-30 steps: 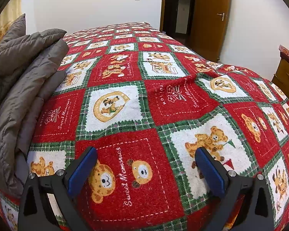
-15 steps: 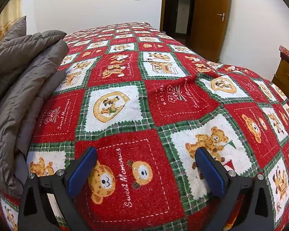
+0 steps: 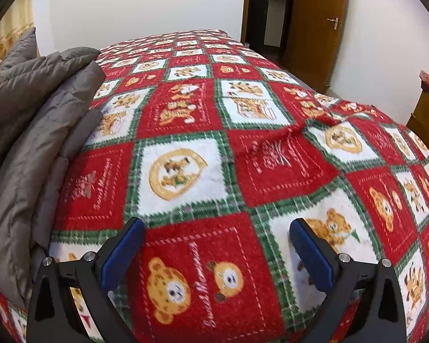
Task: Fold large clothes
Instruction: 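Lower the jacket bundle onto the quilt and open the left tool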
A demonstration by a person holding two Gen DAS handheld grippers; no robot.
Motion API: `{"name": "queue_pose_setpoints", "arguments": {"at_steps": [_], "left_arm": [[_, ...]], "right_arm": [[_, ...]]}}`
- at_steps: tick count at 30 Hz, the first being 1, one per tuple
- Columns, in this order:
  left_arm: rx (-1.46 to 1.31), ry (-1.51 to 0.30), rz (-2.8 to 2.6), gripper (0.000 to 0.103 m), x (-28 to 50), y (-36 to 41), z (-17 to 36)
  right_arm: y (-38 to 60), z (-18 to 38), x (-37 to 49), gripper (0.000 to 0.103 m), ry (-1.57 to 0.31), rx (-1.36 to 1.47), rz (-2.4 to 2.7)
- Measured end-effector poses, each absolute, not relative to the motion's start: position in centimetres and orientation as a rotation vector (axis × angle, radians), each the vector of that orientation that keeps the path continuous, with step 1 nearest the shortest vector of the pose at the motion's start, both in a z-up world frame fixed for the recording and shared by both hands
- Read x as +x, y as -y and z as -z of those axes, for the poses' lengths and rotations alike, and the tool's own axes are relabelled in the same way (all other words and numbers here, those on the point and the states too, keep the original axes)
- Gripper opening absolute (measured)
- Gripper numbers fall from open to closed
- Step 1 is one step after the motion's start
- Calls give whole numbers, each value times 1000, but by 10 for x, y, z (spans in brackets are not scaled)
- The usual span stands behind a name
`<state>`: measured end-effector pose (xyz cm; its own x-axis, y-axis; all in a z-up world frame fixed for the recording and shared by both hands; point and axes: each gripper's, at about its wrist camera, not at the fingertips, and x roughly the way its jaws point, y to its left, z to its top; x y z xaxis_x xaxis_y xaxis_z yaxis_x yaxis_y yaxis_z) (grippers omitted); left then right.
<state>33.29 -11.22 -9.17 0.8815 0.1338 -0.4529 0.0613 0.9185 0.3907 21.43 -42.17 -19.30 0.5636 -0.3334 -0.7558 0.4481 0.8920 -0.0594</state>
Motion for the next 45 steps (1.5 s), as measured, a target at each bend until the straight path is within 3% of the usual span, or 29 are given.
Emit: {"name": "queue_pose_setpoints", "arguments": {"at_steps": [4, 8, 14, 19, 21, 30, 36, 39, 45], "left_arm": [[406, -574, -51, 98, 350, 124, 121], [464, -513, -45, 98, 332, 156, 138], [401, -496, -43, 99, 325, 152, 117], [288, -501, -137, 103, 348, 106, 93], [330, -560, -132, 103, 363, 104, 103], [237, -680, -84, 103, 378, 104, 141], [256, -656, -86, 103, 383, 110, 126], [280, -665, -104, 103, 388, 115, 130], [237, -668, -135, 103, 391, 103, 128]], "right_arm": [[413, 152, 226, 101, -779, 160, 447], [393, 92, 248, 101, -676, 181, 385], [348, 46, 301, 101, -635, 222, 285], [317, 60, 340, 96, -672, 212, 238], [309, 77, 349, 91, -712, 185, 229], [332, 120, 351, 90, -789, 208, 290], [321, 47, 335, 90, -686, 220, 291], [296, 37, 355, 90, -691, 182, 239], [305, 104, 391, 90, -828, 174, 330]]}}
